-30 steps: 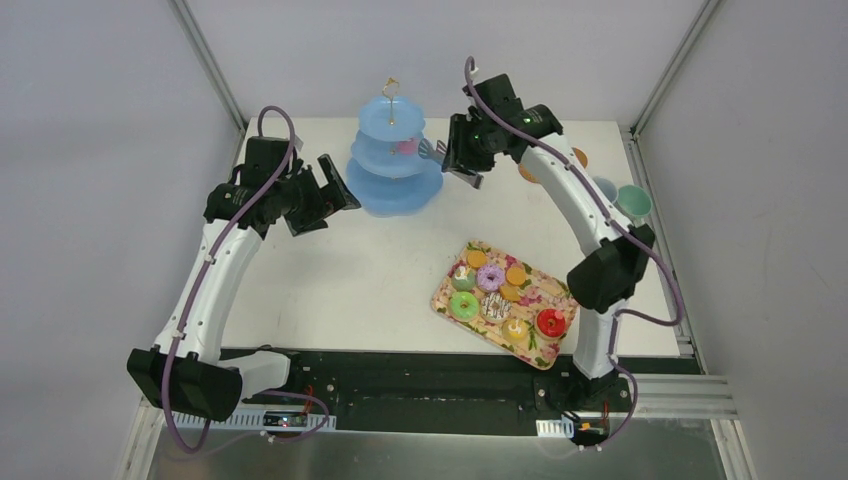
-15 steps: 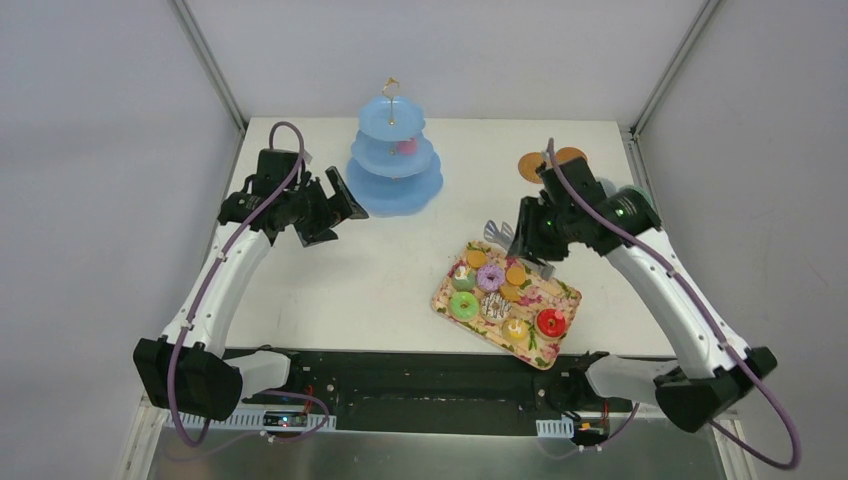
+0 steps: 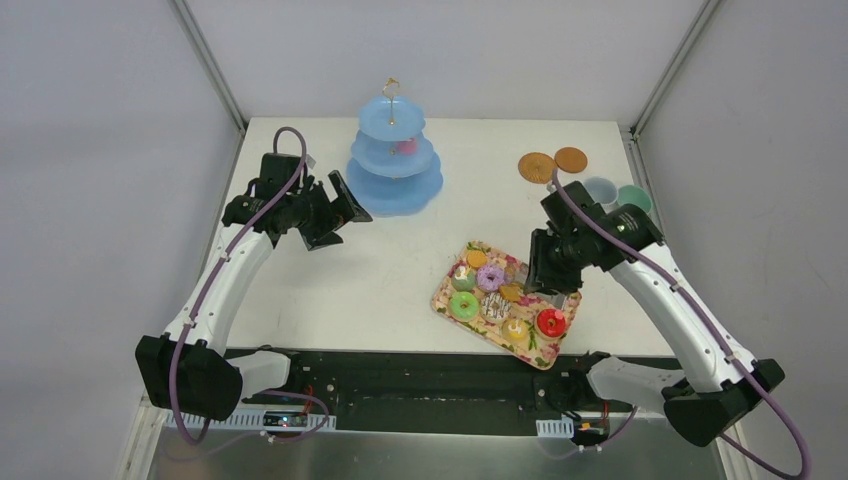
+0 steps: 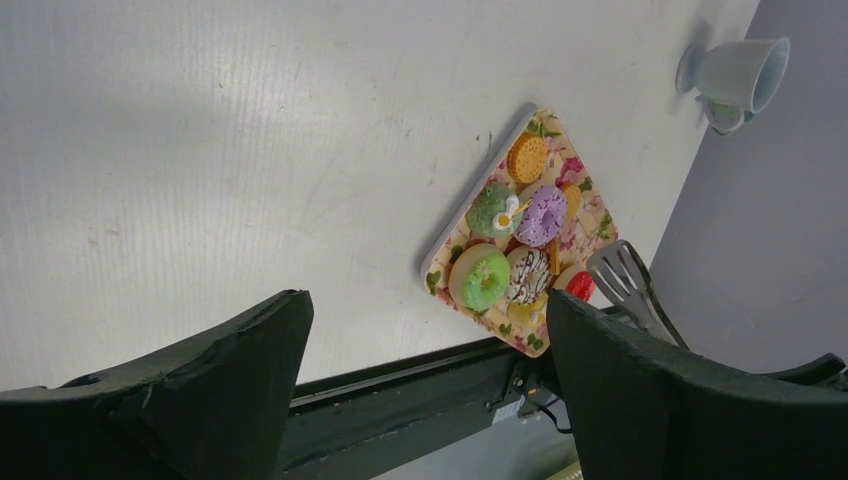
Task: Serve the afternoon tea
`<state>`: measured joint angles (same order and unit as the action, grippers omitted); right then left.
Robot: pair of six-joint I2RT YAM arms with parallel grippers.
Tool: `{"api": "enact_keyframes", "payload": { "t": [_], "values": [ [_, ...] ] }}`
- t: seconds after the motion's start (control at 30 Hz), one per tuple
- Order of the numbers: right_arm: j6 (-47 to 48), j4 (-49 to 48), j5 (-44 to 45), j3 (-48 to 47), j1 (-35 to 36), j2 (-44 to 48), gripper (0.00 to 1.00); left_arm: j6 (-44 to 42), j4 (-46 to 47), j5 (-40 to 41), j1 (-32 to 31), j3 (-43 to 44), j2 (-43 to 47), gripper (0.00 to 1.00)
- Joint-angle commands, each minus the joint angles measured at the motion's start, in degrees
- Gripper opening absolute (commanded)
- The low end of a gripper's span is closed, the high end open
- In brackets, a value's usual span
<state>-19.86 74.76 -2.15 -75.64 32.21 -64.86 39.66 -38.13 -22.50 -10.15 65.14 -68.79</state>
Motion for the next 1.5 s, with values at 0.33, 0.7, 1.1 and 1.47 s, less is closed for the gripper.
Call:
{"api": "enact_keyframes", "payload": {
  "t": [0.33,0.7,1.1,1.47],
  "values": [
    [-2.02,7.94,9.31,-5.37,10.81,-8.89,0.39,0.33,0.42,-0.71,-0.22,0.11,2.06,0.91],
    [-2.04,9.07,14.06,-10.49,17.95,-17.31,0.40,0.52,0.50,-0.87,-0.22,0.64,2.00,0.91],
    [-1.96,9.80,15.78,-10.12,19.77,-20.20,0.39,0.42,0.60,-0.58,-0.22,0.14,1.99,0.91],
    [-1.58,9.79,15.13,-8.98,19.91,-20.43,0.37,0.80,0.97,-0.38,-0.22,-0.02,1.41,0.91]
  ]
}}
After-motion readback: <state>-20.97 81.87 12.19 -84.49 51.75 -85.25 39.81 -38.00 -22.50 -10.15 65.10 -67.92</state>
